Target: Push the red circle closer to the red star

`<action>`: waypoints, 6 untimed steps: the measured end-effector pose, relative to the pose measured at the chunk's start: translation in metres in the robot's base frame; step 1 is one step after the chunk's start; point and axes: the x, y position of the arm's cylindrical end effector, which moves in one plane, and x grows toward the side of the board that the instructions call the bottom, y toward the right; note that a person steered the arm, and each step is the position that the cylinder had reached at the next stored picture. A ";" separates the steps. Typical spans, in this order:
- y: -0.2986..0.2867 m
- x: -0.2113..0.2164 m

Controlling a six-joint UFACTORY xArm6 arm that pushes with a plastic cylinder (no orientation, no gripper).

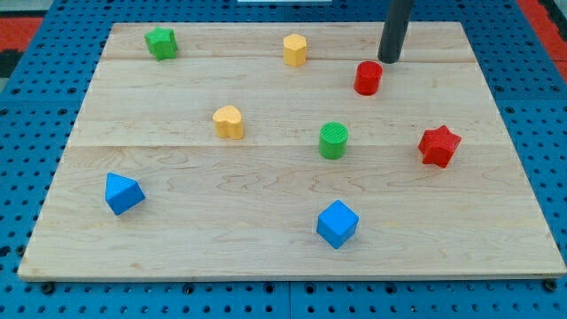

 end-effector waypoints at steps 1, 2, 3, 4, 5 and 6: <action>-0.014 -0.007; -0.046 0.018; -0.047 0.047; -0.046 0.082; -0.073 0.079; 0.008 0.111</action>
